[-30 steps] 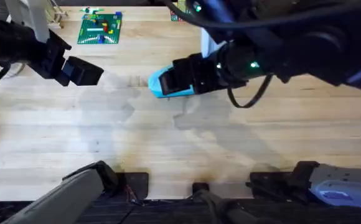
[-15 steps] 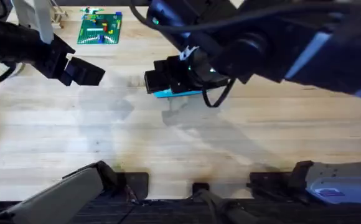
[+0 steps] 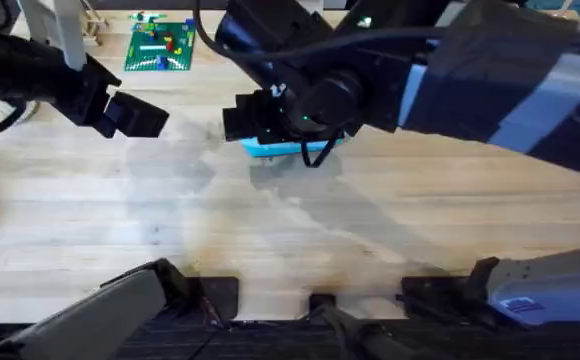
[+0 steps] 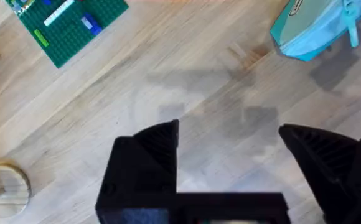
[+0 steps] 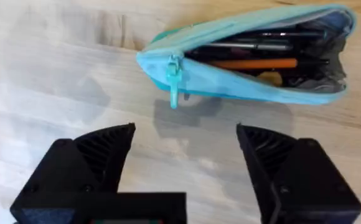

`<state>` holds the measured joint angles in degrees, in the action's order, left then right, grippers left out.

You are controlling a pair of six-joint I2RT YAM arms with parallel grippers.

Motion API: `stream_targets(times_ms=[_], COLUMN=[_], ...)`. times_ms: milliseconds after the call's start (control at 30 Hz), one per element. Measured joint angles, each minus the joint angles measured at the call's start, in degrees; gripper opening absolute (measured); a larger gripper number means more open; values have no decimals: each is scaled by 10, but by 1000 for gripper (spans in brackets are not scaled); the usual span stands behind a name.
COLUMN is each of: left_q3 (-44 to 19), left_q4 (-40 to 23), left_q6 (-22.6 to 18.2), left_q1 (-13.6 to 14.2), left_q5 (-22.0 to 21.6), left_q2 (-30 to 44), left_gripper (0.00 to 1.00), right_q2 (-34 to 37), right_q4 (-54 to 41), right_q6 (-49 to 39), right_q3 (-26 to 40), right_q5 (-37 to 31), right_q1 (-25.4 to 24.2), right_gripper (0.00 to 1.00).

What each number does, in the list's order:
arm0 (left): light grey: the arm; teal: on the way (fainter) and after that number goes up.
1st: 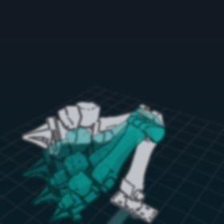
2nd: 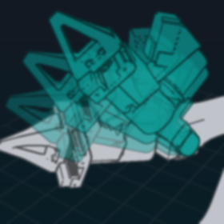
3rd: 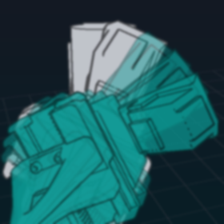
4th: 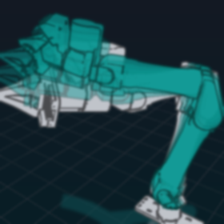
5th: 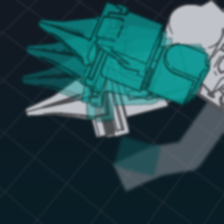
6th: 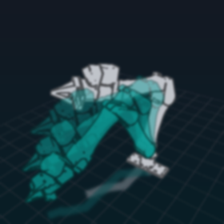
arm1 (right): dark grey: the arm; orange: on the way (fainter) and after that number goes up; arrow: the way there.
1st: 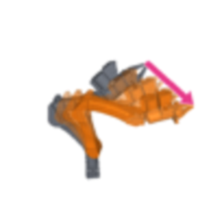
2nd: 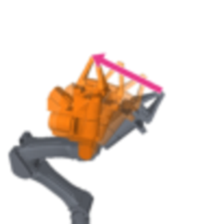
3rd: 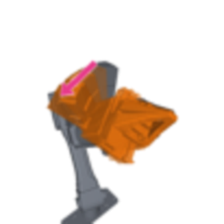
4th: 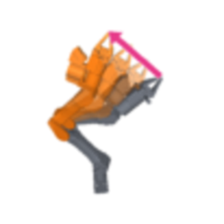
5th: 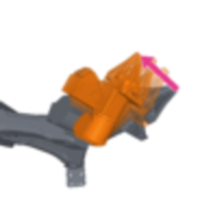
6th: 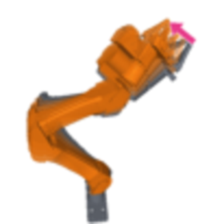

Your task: Unzip the bag, pick up the pens from the table one at a time and place them inside, then zip the bag closed.

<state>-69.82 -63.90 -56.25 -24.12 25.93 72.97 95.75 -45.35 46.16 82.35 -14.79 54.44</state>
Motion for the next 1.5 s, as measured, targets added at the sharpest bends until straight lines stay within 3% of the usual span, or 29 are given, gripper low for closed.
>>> stream_targets(times_ms=[333,1500], left_q3=[0,0], left_q4=[0,0], left_q6=[0,0], left_q1=[0,0], left_q5=[0,0], left_q2=[0,0], left_gripper=[993,994], right_q2=[21,108], right_q4=[43,98], right_q6=[12,14], right_q3=[0,1], right_q5=[-34,-56], right_q1=[3,3], right_gripper=[996,996])
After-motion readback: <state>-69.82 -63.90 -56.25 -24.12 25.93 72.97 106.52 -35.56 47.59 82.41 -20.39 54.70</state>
